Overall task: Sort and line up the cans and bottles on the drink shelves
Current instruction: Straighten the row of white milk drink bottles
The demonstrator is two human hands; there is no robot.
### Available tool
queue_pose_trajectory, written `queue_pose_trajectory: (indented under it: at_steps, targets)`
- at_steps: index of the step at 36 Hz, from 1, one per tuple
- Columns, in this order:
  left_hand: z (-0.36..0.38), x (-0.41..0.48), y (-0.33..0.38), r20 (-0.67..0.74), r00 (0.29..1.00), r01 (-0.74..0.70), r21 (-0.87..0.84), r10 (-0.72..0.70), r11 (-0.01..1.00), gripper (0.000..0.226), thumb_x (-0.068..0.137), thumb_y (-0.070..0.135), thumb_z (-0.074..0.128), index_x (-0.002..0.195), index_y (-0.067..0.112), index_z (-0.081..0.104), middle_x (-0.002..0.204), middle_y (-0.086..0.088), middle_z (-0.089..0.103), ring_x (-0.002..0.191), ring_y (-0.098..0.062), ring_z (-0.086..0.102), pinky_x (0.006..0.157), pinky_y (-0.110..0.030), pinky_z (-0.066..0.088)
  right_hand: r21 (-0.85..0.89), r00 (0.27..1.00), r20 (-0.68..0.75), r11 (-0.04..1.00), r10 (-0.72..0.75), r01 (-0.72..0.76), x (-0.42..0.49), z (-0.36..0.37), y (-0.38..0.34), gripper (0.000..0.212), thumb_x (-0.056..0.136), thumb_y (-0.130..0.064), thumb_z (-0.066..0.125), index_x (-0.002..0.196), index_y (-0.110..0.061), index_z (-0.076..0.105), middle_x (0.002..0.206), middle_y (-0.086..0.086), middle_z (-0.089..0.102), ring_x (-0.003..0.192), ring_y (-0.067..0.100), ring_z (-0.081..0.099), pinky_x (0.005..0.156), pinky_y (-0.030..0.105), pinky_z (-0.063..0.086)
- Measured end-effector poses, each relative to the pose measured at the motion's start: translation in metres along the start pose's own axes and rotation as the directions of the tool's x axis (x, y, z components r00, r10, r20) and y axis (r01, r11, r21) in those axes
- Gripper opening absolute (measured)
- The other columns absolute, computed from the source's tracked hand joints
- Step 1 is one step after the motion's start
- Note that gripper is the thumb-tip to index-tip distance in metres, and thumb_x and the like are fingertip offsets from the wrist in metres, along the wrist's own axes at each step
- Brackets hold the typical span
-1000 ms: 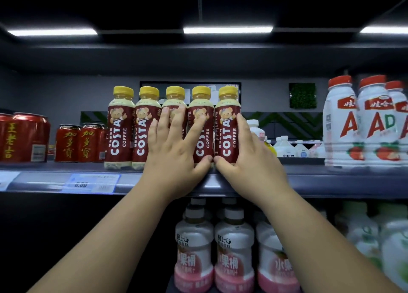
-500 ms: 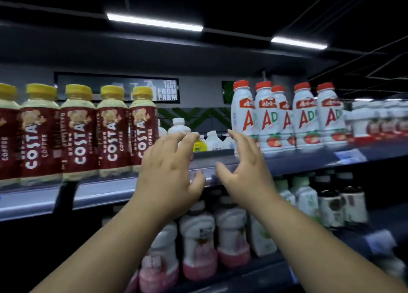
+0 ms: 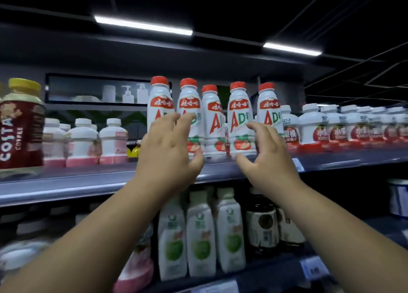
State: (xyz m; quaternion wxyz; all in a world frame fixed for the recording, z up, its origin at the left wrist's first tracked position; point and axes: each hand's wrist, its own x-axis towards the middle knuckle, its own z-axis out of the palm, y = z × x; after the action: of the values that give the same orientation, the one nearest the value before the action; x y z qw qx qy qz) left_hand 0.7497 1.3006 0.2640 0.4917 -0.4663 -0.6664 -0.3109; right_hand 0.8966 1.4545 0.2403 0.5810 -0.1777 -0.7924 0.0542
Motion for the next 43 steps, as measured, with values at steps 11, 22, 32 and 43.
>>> queue_pose_trajectory:
  at_steps: [11, 22, 32, 43]
  targets:
    - [0.015, 0.019, 0.008, -0.076, 0.941, 0.327, -0.050, -0.330, 0.944, 0.086, 0.084, 0.041, 0.066, 0.151, 0.034, 0.011, 0.160, -0.002, 0.002, 0.147, -0.032, 0.011, 0.118, -0.052, 0.021, 0.195, 0.975, 0.061, 0.960, -0.215, 0.199, 0.024, 0.013, 0.006, 0.057, 0.089, -0.027, 0.067, 0.142, -0.026, 0.045, 0.133, -0.008, 0.048, 0.117, 0.013, 0.048, 0.099, 0.032, 0.043]
    - [0.010, 0.012, -0.016, 0.106, 0.900, 0.414, 0.094, -0.423, 0.905, 0.097, 0.088, 0.034, 0.065, 0.153, 0.044, -0.007, 0.156, -0.012, 0.022, 0.120, -0.034, 0.051, 0.092, -0.041, 0.046, 0.176, 0.944, 0.293, 0.979, -0.152, 0.103, 0.054, 0.043, -0.041, 0.061, 0.087, -0.052, 0.070, 0.131, -0.024, 0.040, 0.112, 0.004, 0.066, 0.096, 0.027, 0.064, 0.082, 0.040, 0.055]
    - [0.002, 0.011, -0.032, 0.119, 0.928, 0.351, 0.033, -0.353, 0.936, 0.097, 0.087, 0.037, 0.067, 0.154, 0.044, -0.002, 0.135, -0.005, 0.040, 0.109, -0.028, 0.054, 0.089, -0.041, 0.050, 0.045, 0.963, 0.263, 0.997, -0.066, 0.056, 0.056, 0.051, -0.059, 0.064, 0.081, -0.057, 0.074, 0.119, -0.014, 0.044, 0.110, 0.007, 0.062, 0.097, 0.030, 0.060, 0.073, 0.036, 0.044]
    - [-0.017, 0.007, -0.070, 0.138, 0.935, 0.333, -0.023, -0.327, 0.943, 0.099, 0.083, 0.037, 0.069, 0.151, 0.050, -0.001, 0.130, -0.005, 0.042, 0.104, -0.029, 0.058, 0.089, -0.048, 0.054, 0.207, 0.923, 0.383, 0.970, 0.043, -0.131, 0.056, 0.070, -0.087, 0.061, 0.076, -0.054, 0.078, 0.116, -0.018, 0.052, 0.110, -0.001, 0.064, 0.096, 0.022, 0.061, 0.076, 0.035, 0.050]
